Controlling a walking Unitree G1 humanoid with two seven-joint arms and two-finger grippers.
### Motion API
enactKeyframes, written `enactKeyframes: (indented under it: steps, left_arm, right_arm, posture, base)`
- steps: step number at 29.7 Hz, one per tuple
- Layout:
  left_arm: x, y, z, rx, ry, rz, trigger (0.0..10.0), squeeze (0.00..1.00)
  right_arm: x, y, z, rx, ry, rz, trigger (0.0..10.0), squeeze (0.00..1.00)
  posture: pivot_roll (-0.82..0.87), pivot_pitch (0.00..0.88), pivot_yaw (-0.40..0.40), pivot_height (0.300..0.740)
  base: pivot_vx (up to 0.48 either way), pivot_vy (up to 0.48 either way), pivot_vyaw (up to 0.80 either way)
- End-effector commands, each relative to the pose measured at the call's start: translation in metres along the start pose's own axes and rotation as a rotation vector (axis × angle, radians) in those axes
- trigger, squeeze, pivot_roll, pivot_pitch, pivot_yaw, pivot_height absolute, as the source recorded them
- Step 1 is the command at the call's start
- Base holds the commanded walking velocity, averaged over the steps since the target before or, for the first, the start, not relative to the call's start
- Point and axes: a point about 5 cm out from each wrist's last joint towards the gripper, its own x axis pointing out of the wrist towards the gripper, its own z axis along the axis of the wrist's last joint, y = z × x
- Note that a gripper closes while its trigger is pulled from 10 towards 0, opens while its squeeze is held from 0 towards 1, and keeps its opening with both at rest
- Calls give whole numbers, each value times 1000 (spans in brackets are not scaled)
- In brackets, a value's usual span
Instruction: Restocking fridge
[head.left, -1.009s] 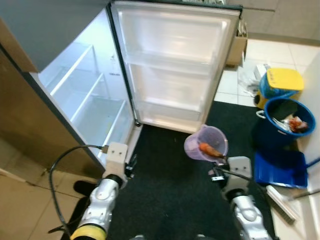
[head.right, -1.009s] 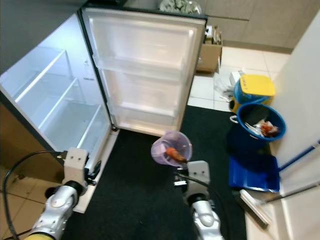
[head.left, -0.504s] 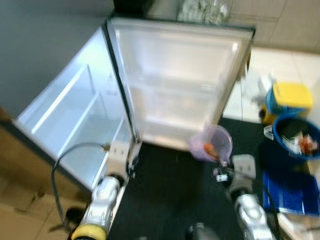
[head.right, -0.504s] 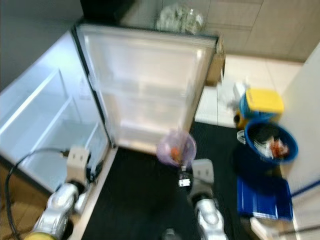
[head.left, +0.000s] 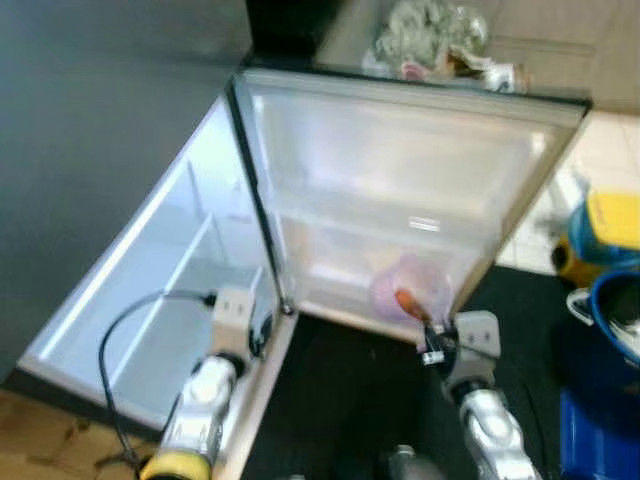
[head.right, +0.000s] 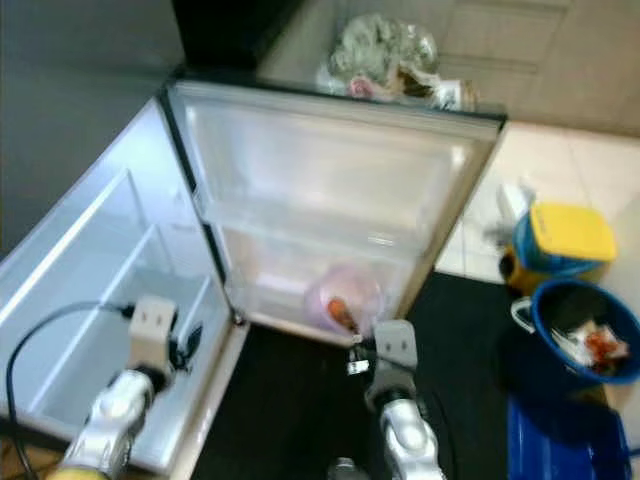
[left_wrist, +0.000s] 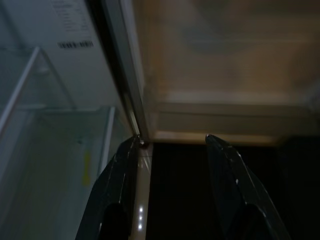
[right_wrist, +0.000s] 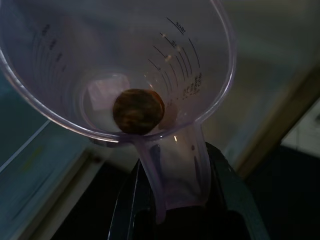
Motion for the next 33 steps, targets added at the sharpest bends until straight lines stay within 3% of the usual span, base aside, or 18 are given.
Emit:
enactKeyframes:
  steps: [1,10,33]
  left_arm:
    - [-5,2,-8,-5,28,9,10000,0]
    - [-5,0,-9,-6,27,2,10000,0]
    - [-8,-4,-13,16,39,-23,10000,0]
  right_arm:
    - [-2,5,-3,15,6,7,10000,0]
    - [-2,4,-4,14,8,7,10000,0]
    - [-2,5,-5,2,15,19,10000,0]
  posture:
    - [-58,138,10,740]
    - [-58,137,12,740]
    - [-58,129,10,740]
  base:
    - [420,0,0]
    - [384,0,0]
    - [0,0,0]
